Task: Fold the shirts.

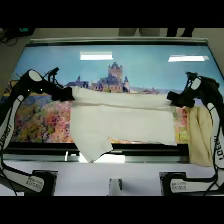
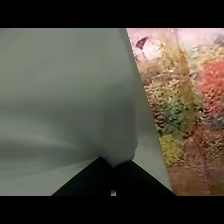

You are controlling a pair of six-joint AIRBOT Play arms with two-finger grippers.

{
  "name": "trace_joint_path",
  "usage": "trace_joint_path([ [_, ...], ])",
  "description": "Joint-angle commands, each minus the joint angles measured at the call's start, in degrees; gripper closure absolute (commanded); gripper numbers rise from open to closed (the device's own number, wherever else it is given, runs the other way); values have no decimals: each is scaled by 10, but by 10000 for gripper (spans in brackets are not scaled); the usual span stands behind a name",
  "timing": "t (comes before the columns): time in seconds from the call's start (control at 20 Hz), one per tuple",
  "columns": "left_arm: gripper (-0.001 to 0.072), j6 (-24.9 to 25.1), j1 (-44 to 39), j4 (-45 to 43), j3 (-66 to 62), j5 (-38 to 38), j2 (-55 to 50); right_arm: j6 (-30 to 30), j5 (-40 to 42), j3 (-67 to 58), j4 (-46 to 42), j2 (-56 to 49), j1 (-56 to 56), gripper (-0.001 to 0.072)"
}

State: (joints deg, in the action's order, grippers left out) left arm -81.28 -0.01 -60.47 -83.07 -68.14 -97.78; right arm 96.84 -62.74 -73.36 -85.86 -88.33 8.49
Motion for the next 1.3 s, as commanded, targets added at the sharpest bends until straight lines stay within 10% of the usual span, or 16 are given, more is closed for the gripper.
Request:
trace_joint_path([
  [0.0,677,-25,-7,-22,29,-30,1,-9,-45,11,3,-13,-1,689],
  [0.1,655,-31,-7,-26,29,-48,1,-9,-49,11,0,-15,-1,673],
  [0.25,218,-43,1,-27,-1,-113,3,-48,-96,-12,-2,-15,-1,315],
  [0.6,230,-11,73,-53,103,-197,132,-87,-226,-7,38,49,71,231],
  [0.9,245,18,74,26,474,-63,296,-99,-179,137,65,150,127,238],
  [1.25,247,4,-15,97,542,54,297,-99,-205,159,83,159,127,239],
])
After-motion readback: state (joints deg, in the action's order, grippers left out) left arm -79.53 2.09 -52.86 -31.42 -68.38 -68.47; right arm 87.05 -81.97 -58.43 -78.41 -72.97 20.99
